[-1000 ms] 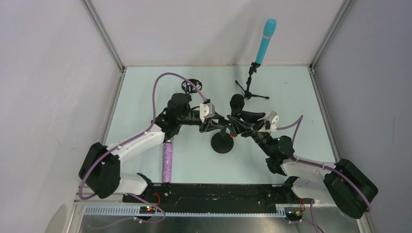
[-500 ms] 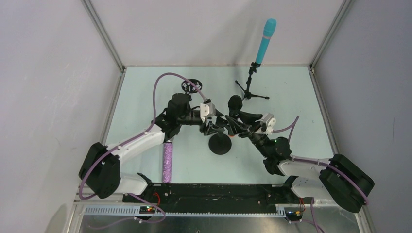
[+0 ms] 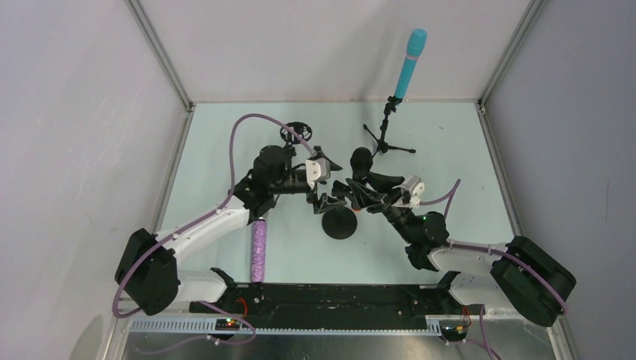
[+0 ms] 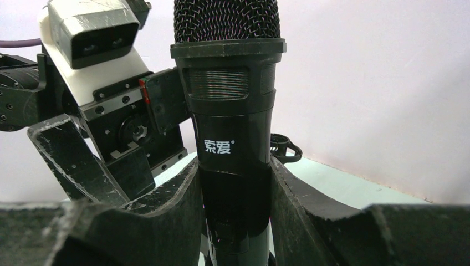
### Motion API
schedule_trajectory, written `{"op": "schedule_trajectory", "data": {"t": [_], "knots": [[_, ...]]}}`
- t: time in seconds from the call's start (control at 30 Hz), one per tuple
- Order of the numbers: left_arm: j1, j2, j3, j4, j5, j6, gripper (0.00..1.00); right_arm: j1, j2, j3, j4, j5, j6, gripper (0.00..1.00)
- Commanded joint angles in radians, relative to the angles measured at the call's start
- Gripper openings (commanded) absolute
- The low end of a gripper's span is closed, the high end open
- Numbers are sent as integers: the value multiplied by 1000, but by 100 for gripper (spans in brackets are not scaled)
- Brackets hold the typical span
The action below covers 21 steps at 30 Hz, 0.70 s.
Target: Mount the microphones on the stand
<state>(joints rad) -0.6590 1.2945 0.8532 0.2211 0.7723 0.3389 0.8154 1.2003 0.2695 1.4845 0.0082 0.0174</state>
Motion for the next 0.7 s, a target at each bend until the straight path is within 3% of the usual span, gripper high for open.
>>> {"op": "schedule_trajectory", "data": {"t": [0.0, 0.1, 0.17, 0.23, 0.43, 0.67], "knots": [[-5, -79, -21, 16, -64, -30, 100, 13, -21, 15, -25, -49, 24, 42], [-5, -117, -36, 17, -95, -56, 100, 13, -60, 25, -81, -60, 42, 63], [-5, -137, -46, 17, -127, -75, 100, 13, -90, 30, -127, -66, 43, 85], [-4, -157, -57, 17, -139, -85, 100, 13, -121, 32, -173, -69, 45, 97], [-4, -209, -77, 19, -214, -162, 100, 11, -246, 51, -374, -58, 51, 99], [-5, -316, -130, 18, -327, -243, 100, 12, -525, 51, -786, -28, 97, 99]]}}
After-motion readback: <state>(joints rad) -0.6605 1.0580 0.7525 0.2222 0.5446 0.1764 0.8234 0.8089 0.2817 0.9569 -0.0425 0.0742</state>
